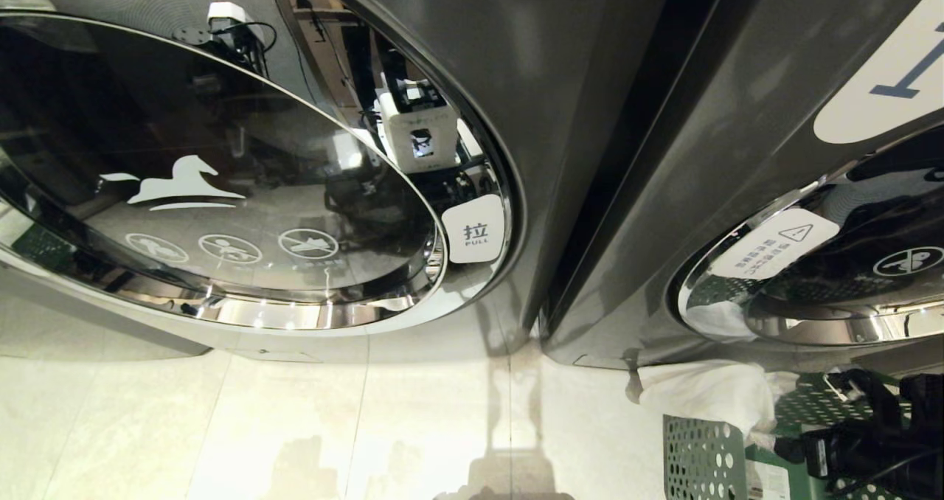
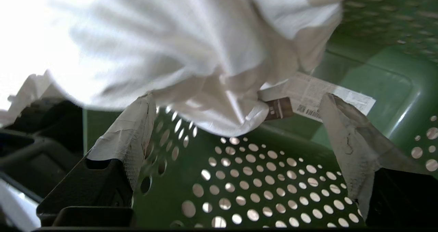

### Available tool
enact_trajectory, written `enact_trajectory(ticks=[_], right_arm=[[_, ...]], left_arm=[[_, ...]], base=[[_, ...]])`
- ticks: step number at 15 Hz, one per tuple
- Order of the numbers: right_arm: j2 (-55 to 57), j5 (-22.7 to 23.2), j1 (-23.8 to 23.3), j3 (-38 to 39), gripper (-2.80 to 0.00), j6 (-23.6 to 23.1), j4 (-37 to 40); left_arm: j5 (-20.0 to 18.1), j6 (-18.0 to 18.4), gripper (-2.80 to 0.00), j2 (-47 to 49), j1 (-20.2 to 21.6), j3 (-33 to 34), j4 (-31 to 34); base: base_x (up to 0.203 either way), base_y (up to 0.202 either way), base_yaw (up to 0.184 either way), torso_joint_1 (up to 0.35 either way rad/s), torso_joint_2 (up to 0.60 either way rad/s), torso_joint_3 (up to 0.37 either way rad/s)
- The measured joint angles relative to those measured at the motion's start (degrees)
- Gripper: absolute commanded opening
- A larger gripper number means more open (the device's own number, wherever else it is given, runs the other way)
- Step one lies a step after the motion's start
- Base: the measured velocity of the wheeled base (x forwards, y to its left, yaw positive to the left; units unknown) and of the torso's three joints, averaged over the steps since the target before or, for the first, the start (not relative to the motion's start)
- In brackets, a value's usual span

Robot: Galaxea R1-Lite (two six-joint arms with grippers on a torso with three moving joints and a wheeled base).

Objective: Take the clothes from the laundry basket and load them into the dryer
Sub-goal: Take the clothes out of the basket

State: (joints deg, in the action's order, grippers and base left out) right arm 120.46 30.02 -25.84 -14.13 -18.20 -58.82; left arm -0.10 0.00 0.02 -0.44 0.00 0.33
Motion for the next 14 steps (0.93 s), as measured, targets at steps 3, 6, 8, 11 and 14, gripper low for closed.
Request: enact_trajectory(ticks=[3,6,8,11,14], right_arm=[[-0.3,0.6,-0.1,2.5,0.00,-1.9,-0.2],[-0.9,0.7,0.0,4.6,0.00,-3.9,-0.2],[-1.4,1.5,0.0,6.2,0.00,-4.6,-0.2],[-1.7,2.3,-0.1,8.8,0.00,-7.8,-0.2],[-1.7,2.9,0.0,10.4,0.00,-9.4,-0.1]], left_arm=[[0.0,0.0,-2.80,0.0,0.0,0.0,0.0],[0.0,0.0,-2.80,0.0,0.0,0.0,0.0],[0.0,0.0,-2.80,0.0,0.0,0.0,0.0],[0.0,0.0,-2.80,0.0,0.0,0.0,0.0],[0.0,0.0,-2.80,0.0,0.0,0.0,0.0]], base=[[0.000,0.000,0.000,0.000,0.00,0.000],[0.000,0.000,0.000,0.000,0.00,0.000],[0.000,0.000,0.000,0.000,0.00,0.000],[0.000,0.000,0.000,0.000,0.00,0.000],[0.000,0.000,0.000,0.000,0.00,0.000]])
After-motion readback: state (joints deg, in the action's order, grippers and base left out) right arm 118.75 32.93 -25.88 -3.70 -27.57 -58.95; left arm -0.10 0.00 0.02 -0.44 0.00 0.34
